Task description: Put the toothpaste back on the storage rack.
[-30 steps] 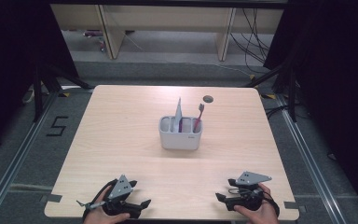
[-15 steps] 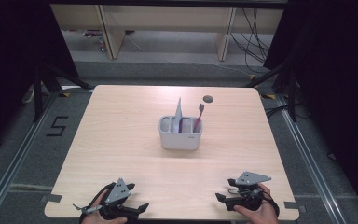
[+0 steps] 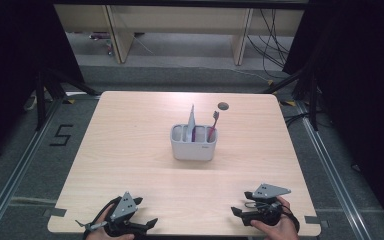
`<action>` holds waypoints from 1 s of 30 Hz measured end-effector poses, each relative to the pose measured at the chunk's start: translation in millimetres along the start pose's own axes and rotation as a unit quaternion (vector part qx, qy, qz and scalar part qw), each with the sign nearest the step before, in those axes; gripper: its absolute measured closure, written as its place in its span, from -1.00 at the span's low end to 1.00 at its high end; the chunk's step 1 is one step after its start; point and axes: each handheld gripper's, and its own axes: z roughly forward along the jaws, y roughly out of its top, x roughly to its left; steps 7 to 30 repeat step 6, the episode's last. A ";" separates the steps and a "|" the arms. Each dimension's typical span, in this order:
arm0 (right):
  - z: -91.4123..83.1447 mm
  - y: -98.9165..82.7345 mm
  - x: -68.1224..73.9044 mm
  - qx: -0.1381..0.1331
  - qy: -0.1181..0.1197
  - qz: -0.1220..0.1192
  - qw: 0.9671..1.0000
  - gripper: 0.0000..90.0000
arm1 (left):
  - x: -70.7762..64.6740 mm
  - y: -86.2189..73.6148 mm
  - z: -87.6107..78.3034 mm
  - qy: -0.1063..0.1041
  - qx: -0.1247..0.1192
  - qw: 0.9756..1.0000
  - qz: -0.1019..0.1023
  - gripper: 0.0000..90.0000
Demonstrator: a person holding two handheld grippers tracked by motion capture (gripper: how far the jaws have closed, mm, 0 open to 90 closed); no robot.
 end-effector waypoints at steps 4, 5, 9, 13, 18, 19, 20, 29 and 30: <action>0.0 0.0 -0.1 0.000 0.000 0.000 1.000 -0.43 | -0.4 0.0 0.5 -0.001 -0.001 1.000 -0.002 -0.64; 0.0 0.0 -0.1 0.000 0.000 0.000 1.000 -0.43 | -0.3 0.1 0.5 -0.001 -0.001 1.000 -0.002 -0.64; 0.0 0.0 -0.1 0.000 0.000 0.000 1.000 -0.43 | -0.6 0.3 -0.1 0.003 0.000 1.000 -0.002 -0.64; 0.0 0.0 -0.1 0.000 0.000 0.000 1.000 -0.43 | -0.6 0.3 -0.1 0.003 0.000 1.000 -0.002 -0.64; 0.0 0.0 -0.1 0.000 0.000 0.000 1.000 -0.43 | -0.6 0.3 -0.1 0.003 0.000 1.000 -0.002 -0.64; 0.0 0.0 -0.1 0.000 0.000 0.000 1.000 -0.43 | -0.6 0.3 -0.1 0.003 0.000 1.000 -0.002 -0.64; 0.0 0.0 -0.1 0.000 0.000 0.000 1.000 -0.43 | -0.6 0.3 -0.1 0.003 0.000 1.000 -0.002 -0.64; 0.0 0.0 -0.1 0.000 0.000 0.000 1.000 -0.43 | -0.6 0.3 -0.1 0.003 0.000 1.000 -0.002 -0.64; 0.0 0.0 -0.1 0.000 0.000 0.000 1.000 -0.43 | -0.6 0.3 -0.1 0.003 0.000 1.000 -0.002 -0.64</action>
